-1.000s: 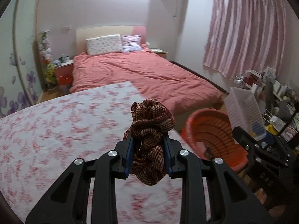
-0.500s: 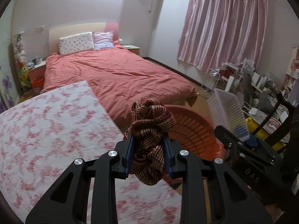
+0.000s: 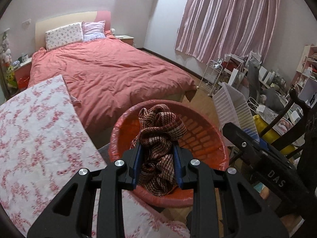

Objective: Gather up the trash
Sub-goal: 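Open both grippers to drop scrunchie and container into the basket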

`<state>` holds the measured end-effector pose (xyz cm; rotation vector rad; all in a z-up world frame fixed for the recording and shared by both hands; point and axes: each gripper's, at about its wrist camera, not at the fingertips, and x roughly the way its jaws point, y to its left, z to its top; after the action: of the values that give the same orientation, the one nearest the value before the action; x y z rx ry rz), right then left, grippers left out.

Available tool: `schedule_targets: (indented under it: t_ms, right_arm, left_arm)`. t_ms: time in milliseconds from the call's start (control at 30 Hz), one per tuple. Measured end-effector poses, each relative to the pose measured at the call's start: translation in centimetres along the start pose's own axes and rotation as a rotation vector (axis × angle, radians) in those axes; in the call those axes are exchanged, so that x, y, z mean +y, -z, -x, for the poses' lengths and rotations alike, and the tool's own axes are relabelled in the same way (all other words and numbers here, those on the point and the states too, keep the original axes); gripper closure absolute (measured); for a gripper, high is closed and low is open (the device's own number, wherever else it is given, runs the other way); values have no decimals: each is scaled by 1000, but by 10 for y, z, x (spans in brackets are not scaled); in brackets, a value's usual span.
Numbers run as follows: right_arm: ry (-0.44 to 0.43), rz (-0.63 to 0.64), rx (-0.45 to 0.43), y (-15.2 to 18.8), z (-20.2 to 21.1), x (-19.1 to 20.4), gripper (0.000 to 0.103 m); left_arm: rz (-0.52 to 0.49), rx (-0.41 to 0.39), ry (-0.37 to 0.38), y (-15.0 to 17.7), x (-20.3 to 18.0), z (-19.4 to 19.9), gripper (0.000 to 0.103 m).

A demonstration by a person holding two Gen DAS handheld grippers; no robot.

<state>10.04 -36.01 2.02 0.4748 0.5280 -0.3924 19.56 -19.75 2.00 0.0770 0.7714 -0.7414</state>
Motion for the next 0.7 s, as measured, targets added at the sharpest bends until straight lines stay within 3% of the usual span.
schedule_targets:
  t_ms: [133,433,567,700]
  right_arm:
    - [-12,-21,8,-4,-12,-9,31]
    - [-58,-92,55,0,-31,-28,24]
    - [-20,-97,39,4,-21,-35,19]
    - [70,-50,-30,6,1,-30,6]
  left_arm:
    - [5,27,5,-1,-2,-14,75]
    - [36,110,-7,6,5,-39,62]
    - [44,132,-26,11,9,-37,58]
    - [50,117,-66,17,19,-19,48]
